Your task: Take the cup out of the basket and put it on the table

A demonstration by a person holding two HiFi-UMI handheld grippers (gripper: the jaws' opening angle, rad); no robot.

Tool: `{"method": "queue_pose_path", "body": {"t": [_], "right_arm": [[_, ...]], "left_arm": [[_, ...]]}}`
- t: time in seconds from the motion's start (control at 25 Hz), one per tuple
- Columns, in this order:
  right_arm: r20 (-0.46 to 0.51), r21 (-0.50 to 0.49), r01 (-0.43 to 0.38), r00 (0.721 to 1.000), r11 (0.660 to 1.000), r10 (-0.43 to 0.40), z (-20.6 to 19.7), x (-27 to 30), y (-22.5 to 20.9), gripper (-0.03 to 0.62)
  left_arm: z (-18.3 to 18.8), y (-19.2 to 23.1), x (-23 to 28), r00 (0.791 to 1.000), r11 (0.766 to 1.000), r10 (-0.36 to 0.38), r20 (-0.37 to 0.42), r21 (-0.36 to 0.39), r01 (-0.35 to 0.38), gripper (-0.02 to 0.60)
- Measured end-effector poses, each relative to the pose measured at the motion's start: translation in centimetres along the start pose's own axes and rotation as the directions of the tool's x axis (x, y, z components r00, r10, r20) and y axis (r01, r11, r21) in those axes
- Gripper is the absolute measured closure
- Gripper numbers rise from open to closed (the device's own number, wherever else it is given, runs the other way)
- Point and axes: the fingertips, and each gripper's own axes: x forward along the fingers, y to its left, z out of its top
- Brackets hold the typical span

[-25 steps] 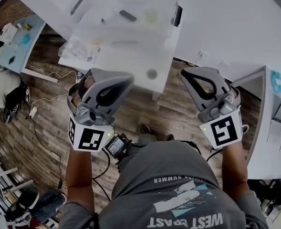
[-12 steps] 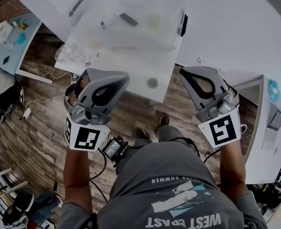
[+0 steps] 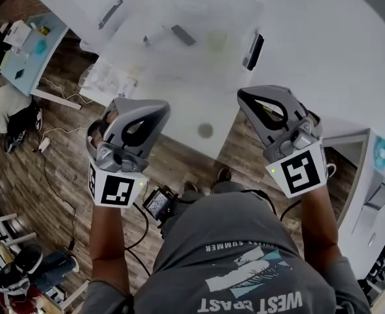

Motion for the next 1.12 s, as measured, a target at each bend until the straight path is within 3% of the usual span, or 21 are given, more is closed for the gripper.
{"method": "queue_pose_path", "body": {"t": [0.28,0.48,1.12], "right_arm": [[0.064,0.002,-0.04,0.997,0.999,0.04,-2.2,1.7,-2.9,0.582],[0.069,0.004,-0.064,0.996,0.998,0.064,-3.3,3.6,-3.6,0.582],[-0.133,0.101,-0.065,0.988,0.993,0.079,-11.4,16.5,-8.0,0.58]], "left_arm": [[-0.7,-0.1,2.8,0.996,1.0,0.02,-0.084,0.015,-0.019,0.572],[-1.9,0.4,3.3,0.995,0.999,0.033,-0.092,0.016,-0.032,0.572],[-11.7,4.4,6.0,0.996,0.998,-0.011,-0.085,-0.058,0.006,0.572]]}}
